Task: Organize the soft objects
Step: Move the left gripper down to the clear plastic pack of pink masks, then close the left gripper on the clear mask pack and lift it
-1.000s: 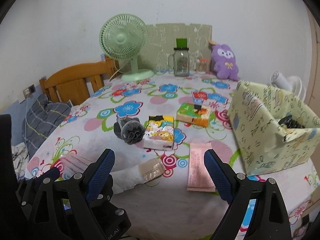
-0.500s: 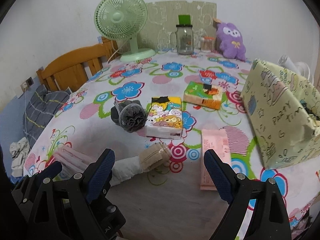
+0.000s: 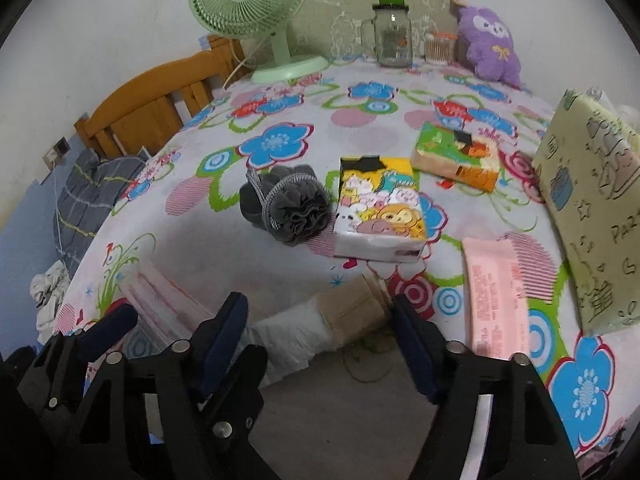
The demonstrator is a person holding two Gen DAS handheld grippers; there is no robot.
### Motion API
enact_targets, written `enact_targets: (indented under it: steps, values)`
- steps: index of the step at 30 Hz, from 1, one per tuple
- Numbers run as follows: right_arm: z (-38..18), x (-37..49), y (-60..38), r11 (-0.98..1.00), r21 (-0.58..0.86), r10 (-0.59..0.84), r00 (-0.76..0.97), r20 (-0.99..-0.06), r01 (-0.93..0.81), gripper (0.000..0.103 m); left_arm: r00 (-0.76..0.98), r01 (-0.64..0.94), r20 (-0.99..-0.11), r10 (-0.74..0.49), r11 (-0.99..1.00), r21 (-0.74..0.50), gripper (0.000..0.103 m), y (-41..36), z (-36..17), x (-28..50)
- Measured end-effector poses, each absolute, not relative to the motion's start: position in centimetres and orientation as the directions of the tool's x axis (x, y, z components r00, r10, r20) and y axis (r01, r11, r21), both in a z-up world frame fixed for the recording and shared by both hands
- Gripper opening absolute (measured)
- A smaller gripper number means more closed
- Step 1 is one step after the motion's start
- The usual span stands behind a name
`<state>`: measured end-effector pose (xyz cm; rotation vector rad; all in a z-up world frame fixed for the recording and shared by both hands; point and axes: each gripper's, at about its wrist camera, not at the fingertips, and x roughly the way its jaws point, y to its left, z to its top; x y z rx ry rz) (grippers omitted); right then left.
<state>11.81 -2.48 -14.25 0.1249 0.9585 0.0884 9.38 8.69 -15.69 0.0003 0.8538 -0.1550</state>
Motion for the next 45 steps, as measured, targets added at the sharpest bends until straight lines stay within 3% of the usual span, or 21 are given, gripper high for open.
enact_targets:
  steps: [2, 3, 12, 29, 30, 33, 38, 40, 45]
  values:
    - [-14.1, 12.0, -2.3, 0.987, 0.157, 0.147, 0.570, -0.808, -0.032, 0.068, 0.641, 0.144, -0.754, -0.146, 0.987, -0.069, 0.102, 8.8, -15.7, 9.6]
    - [-14.1, 12.0, -2.4, 0.988, 0.151, 0.137, 0.574, -0.808, -0.024, 0.054, 0.636, 0.149, -0.758, -0.146, 0.987, -0.065, 0.102, 8.8, -15.7, 9.7]
    - [-13.7, 12.1, -3.0, 0.989, 0.148, 0.132, 0.577, -0.806, -0.019, 0.025, 0.622, 0.150, -0.763, -0.175, 0.983, -0.103, 0.103, 9.3, -15.5, 9.8]
    - [-10.2, 12.0, -3.1, 0.996, 0.087, 0.089, 0.677, -0.731, -0.037, 0.023, 0.605, 0.071, -0.767, -0.212, 0.974, -0.213, 0.097, 10.2, -14.1, 11.0]
    - [-10.3, 12.2, -3.0, 0.996, 0.084, 0.088, 0.676, -0.732, -0.038, 0.015, 0.606, 0.060, -0.771, -0.198, 0.977, -0.204, 0.093, 10.3, -14.2, 11.2]
    - [-10.6, 12.7, -2.8, 0.996, 0.077, 0.083, 0.669, -0.738, -0.039, 0.015, 0.605, 0.041, -0.777, -0.174, 0.981, -0.187, 0.083, 10.4, -14.5, 11.8]
    - [-11.1, 13.4, -2.6, 0.997, 0.072, 0.076, 0.661, -0.747, -0.033, 0.015, 0.615, 0.057, -0.774, -0.151, 0.988, -0.147, 0.074, 9.8, -14.5, 12.2]
    - [-11.2, 13.4, -2.6, 0.997, 0.072, 0.075, 0.659, -0.748, -0.032, 0.014, 0.618, 0.075, -0.768, -0.167, 0.985, -0.153, 0.061, 9.7, -14.5, 12.2]
    - [-11.5, 13.4, -2.9, 0.996, 0.082, 0.076, 0.656, -0.751, -0.022, 0.014, 0.620, 0.105, -0.759, -0.199, 0.980, -0.171, 0.039, 9.5, -14.5, 12.1]
